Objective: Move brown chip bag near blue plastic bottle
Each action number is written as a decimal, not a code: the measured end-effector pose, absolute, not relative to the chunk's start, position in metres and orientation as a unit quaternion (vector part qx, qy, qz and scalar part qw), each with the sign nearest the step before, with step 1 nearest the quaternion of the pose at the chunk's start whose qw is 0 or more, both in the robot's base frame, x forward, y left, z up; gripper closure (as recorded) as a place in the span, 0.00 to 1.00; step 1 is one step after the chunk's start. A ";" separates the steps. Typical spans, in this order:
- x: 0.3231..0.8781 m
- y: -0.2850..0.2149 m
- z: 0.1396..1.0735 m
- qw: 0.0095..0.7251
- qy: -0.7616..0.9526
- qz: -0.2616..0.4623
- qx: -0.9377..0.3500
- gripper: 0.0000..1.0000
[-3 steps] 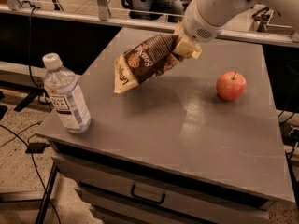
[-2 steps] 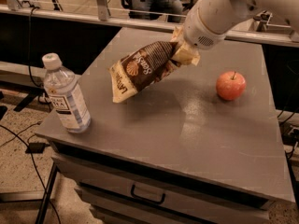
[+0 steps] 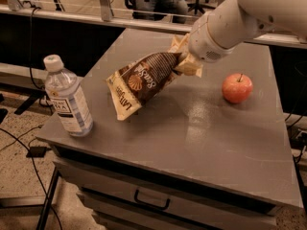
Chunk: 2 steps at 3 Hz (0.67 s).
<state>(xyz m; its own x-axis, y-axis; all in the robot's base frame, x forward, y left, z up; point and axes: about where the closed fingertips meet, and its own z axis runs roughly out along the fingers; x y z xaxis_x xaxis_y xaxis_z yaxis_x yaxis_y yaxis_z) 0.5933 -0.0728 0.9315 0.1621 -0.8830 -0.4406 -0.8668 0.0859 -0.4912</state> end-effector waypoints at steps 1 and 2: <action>0.591 -0.072 0.931 0.365 0.636 -0.027 -0.679 1.00; 0.587 -0.069 0.930 0.385 0.617 -0.044 -0.685 1.00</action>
Offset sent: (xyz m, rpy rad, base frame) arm -0.0095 0.0051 -0.0036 -0.0021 -0.1825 0.0491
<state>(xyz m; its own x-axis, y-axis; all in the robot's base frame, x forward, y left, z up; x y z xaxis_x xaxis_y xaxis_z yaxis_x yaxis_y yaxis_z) 0.5870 -0.0687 0.9302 0.2337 -0.8794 -0.4148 -0.8114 0.0587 -0.5816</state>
